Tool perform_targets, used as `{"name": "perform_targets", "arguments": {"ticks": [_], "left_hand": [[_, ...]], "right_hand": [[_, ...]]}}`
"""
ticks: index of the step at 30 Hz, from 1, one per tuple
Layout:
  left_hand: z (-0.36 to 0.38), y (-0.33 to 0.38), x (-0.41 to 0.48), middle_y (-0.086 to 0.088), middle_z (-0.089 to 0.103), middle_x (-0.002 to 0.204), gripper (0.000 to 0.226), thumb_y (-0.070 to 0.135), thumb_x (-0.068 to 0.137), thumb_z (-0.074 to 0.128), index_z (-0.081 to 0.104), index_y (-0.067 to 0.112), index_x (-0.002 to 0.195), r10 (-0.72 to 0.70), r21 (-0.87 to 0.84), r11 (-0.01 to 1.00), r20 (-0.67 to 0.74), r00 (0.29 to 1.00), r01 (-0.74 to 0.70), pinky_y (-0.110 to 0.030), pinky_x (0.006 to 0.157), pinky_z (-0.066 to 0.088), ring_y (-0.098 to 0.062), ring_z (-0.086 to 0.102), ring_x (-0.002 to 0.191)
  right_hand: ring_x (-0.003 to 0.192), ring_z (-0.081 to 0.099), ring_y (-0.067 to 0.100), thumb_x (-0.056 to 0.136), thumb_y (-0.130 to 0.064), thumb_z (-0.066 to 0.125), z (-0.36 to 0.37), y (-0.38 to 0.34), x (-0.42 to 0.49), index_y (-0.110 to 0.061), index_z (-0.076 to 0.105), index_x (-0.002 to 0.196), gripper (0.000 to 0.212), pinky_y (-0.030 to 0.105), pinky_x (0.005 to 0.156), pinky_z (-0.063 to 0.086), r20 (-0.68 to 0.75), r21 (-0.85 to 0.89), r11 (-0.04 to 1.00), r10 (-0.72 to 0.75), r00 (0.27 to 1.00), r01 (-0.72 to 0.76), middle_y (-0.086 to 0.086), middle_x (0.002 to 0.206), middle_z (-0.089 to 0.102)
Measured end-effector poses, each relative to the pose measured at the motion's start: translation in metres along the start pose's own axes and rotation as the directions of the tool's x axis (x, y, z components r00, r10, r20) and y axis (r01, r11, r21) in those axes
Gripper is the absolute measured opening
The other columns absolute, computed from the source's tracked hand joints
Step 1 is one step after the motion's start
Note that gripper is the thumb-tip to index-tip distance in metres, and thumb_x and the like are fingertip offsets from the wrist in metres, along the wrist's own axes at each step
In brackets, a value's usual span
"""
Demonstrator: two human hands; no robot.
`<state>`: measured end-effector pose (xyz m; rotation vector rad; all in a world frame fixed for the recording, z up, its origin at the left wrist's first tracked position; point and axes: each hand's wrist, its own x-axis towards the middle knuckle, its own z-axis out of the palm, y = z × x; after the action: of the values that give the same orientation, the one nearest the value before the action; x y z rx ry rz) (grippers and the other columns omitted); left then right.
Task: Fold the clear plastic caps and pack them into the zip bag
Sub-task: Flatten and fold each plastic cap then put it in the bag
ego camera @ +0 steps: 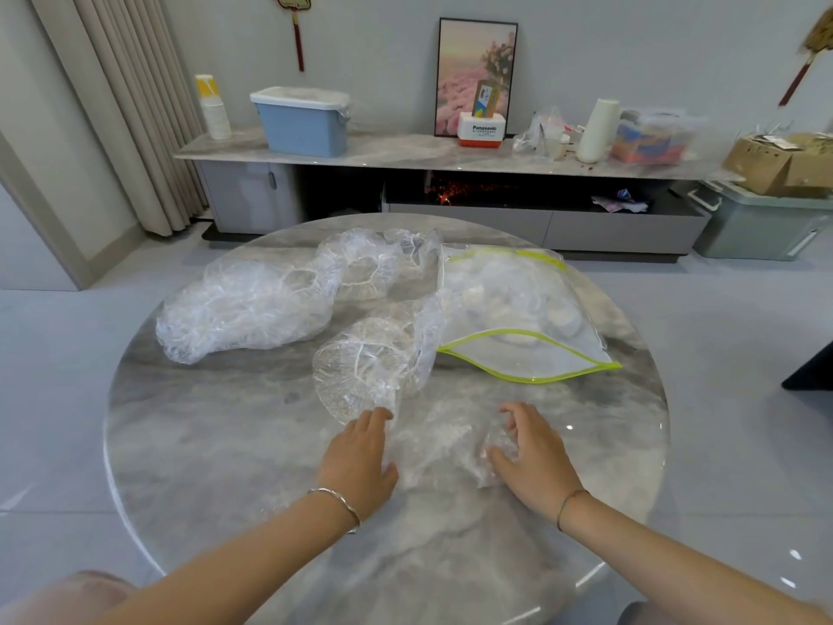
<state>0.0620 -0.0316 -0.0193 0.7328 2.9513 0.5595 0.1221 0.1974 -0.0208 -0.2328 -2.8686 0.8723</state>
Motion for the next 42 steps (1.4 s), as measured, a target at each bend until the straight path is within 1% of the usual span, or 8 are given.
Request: {"name": "perform_targets", "arguments": {"ticks": [3, 6, 9, 16, 25, 31, 38, 42], "left_hand": [[-0.002, 0.011, 0.001, 0.003, 0.049, 0.123, 0.041, 0.027, 0.087, 0.045, 0.044, 0.022, 0.128, 0.370, -0.048, 0.919, -0.242, 0.897, -0.392, -0.027, 0.093, 0.039, -0.015, 0.049, 0.110], [0.015, 0.008, 0.008, 0.002, 0.042, 0.145, 0.043, 0.033, 0.098, 0.031, 0.041, 0.024, 0.139, 0.589, 0.173, 0.804, -0.104, 0.801, -0.569, -0.031, 0.107, 0.026, -0.016, 0.038, 0.131], [0.036, -0.003, 0.010, 0.002, 0.039, 0.147, 0.053, 0.043, 0.101, 0.011, 0.020, 0.022, 0.149, 0.469, 0.242, 0.852, 0.046, 0.882, -0.465, -0.033, 0.109, 0.030, -0.018, 0.041, 0.133], [0.045, -0.010, 0.009, 0.007, 0.051, 0.137, 0.056, 0.049, 0.100, 0.008, 0.036, 0.021, 0.141, 0.289, 0.237, 0.910, 0.222, 0.931, -0.339, -0.033, 0.096, 0.044, -0.012, 0.053, 0.122], [0.033, 0.000, 0.003, 0.007, 0.013, 0.156, 0.075, 0.065, 0.085, -0.007, -0.008, 0.025, 0.148, 0.306, 0.195, 0.919, 0.200, 0.931, -0.344, -0.028, 0.116, 0.002, -0.015, 0.017, 0.144], [0.003, -0.008, 0.011, 0.008, 0.039, 0.136, 0.085, 0.068, 0.074, -0.002, 0.037, 0.035, 0.141, 0.327, 0.072, 0.932, 0.252, 0.911, -0.354, -0.023, 0.107, 0.014, -0.013, 0.028, 0.127], [0.001, -0.012, 0.007, 0.006, 0.032, 0.133, 0.091, 0.061, 0.058, 0.018, 0.034, 0.033, 0.143, 0.328, 0.056, 0.932, 0.296, 0.897, -0.359, -0.021, 0.107, 0.013, -0.013, 0.024, 0.128], [0.000, -0.017, 0.008, 0.011, 0.027, 0.141, 0.094, 0.060, 0.051, 0.027, 0.033, 0.035, 0.142, 0.357, 0.046, 0.920, 0.312, 0.881, -0.389, -0.019, 0.107, 0.007, -0.010, 0.017, 0.133]], "right_hand": [[0.126, 0.037, 0.013, 0.086, -0.040, 0.047, 0.004, -0.001, -0.002, -0.020, 0.050, 0.126, 0.045, 0.024, 0.100, 0.024, -0.067, -0.101, 0.981, -0.174, 0.983, 0.167, -0.006, 0.132, 0.044], [0.143, 0.000, 0.005, 0.083, -0.069, 0.008, 0.011, -0.003, -0.001, -0.027, 0.034, 0.144, 0.078, 0.024, 0.113, -0.006, 0.134, -0.195, 0.945, -0.240, 0.961, 0.263, -0.012, 0.155, 0.008], [0.135, -0.023, -0.002, 0.063, -0.076, -0.027, 0.019, 0.002, -0.001, -0.035, 0.005, 0.149, 0.101, 0.023, 0.108, -0.021, 0.313, -0.292, 0.915, -0.184, 0.932, 0.279, -0.020, 0.147, -0.020], [0.134, -0.028, -0.001, 0.059, -0.073, -0.034, 0.028, 0.014, -0.005, -0.039, -0.018, 0.140, 0.090, 0.022, 0.106, -0.025, 0.411, -0.323, 0.895, -0.161, 0.897, 0.309, -0.023, 0.144, -0.026], [0.142, -0.019, 0.005, 0.067, -0.072, -0.025, 0.027, 0.014, -0.003, -0.034, -0.006, 0.148, 0.092, 0.023, 0.108, -0.024, 0.397, -0.308, 0.885, -0.215, 0.892, 0.350, -0.019, 0.151, -0.019], [0.135, 0.025, 0.009, 0.089, -0.049, 0.046, 0.012, 0.001, -0.004, -0.030, 0.042, 0.135, 0.050, 0.028, 0.113, 0.011, 0.268, -0.186, 0.774, -0.552, 0.790, 0.605, -0.008, 0.140, 0.043], [0.106, 0.053, 0.009, 0.082, -0.034, 0.053, 0.026, 0.001, -0.009, -0.026, 0.063, 0.103, 0.025, 0.023, 0.095, 0.033, 0.280, -0.208, 0.649, -0.677, 0.681, 0.731, -0.008, 0.113, 0.062], [0.085, 0.056, 0.004, 0.085, -0.031, 0.055, 0.029, -0.002, -0.008, -0.026, 0.065, 0.085, 0.011, 0.023, 0.083, 0.042, 0.171, -0.143, 0.791, -0.572, 0.802, 0.595, -0.013, 0.089, 0.065]]}}
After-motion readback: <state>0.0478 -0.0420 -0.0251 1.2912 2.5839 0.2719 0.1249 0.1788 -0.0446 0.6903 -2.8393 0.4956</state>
